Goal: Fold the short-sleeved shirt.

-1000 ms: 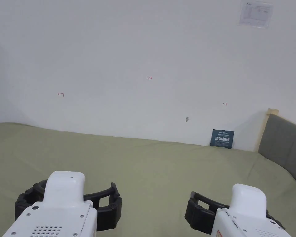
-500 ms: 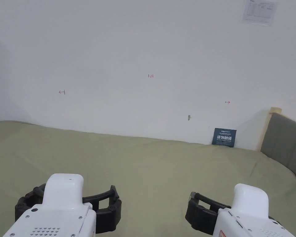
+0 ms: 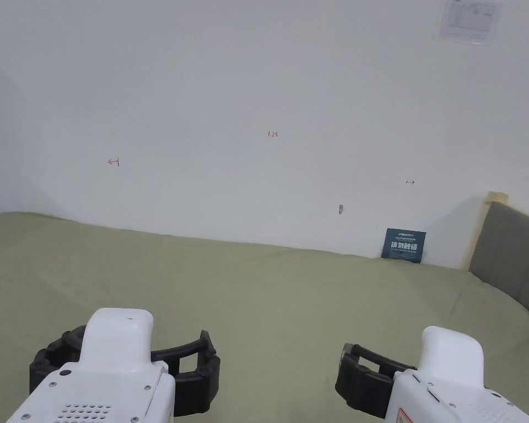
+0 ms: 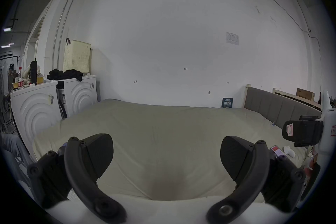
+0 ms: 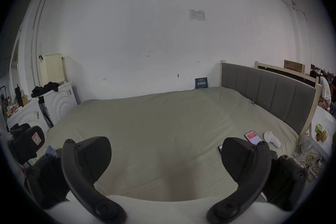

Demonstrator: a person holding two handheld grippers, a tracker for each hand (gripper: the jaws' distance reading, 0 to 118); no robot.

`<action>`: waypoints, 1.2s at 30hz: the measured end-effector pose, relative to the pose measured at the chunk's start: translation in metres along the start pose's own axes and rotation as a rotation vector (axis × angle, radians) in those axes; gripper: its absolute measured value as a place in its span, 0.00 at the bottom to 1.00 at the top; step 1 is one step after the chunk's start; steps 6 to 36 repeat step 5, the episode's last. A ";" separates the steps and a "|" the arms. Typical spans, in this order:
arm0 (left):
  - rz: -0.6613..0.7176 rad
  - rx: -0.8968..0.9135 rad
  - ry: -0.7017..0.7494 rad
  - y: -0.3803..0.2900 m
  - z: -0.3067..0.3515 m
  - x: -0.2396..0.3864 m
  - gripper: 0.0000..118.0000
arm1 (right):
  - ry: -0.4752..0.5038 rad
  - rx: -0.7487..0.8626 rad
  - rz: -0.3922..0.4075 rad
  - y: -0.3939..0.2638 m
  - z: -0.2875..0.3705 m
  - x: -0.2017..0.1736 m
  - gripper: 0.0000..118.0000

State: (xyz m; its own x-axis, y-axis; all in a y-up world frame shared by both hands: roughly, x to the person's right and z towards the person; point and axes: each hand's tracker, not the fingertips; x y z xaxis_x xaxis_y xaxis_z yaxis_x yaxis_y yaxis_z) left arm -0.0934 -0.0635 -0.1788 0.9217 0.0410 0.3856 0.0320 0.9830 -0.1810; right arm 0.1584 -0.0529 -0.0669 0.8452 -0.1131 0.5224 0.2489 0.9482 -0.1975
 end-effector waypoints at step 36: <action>-0.005 0.001 -0.001 0.001 0.000 -0.001 1.00 | 0.009 0.001 -0.026 0.000 0.002 0.001 1.00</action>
